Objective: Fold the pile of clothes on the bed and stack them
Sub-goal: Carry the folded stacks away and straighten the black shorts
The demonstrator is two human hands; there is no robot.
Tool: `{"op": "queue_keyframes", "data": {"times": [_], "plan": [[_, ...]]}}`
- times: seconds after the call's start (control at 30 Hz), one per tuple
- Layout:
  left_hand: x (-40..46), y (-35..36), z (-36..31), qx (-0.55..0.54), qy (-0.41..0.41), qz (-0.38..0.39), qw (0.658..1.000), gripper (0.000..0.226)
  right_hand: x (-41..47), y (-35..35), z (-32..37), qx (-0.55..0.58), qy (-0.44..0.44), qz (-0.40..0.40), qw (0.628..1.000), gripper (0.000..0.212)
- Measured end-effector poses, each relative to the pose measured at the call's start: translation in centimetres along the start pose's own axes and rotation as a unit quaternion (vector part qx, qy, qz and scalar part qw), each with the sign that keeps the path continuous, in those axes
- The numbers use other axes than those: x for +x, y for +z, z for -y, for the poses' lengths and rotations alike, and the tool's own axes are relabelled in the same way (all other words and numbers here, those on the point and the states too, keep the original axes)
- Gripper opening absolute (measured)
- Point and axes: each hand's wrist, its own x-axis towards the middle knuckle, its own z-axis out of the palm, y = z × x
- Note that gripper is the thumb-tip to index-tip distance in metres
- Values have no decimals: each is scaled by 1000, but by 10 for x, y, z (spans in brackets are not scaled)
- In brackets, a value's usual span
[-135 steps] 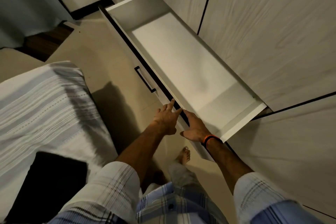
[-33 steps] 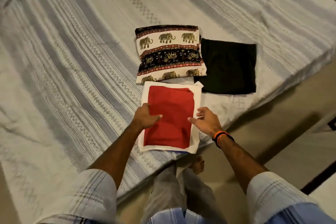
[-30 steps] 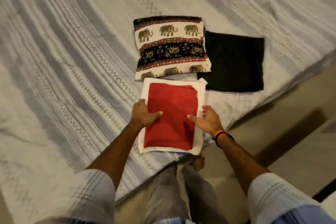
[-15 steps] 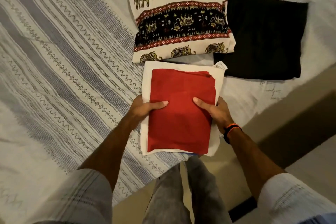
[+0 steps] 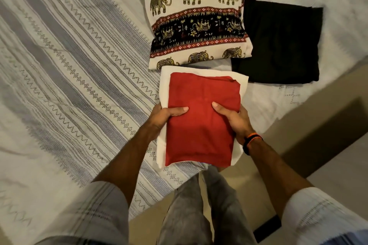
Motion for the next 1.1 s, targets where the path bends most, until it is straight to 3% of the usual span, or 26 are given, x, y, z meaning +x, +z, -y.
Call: {"op": "queue_keyframes", "data": {"times": [0.37,0.53,0.83,1.1], "plan": [[-97,70,-70,56,49,59,995,61,-122,-56,71,76,-68,-60,993,83],[-122,135,-105,113,51,142,982,47,-165,-103,89,147,-98,-117,977,57],[-135,269,-111,222,54,214,950,76,-220,-214,89,219,-120,-196,948,58],[-175,394,-79,303,71,276,909,92,-271,-329,63,245,-128,-269,922,86]]}}
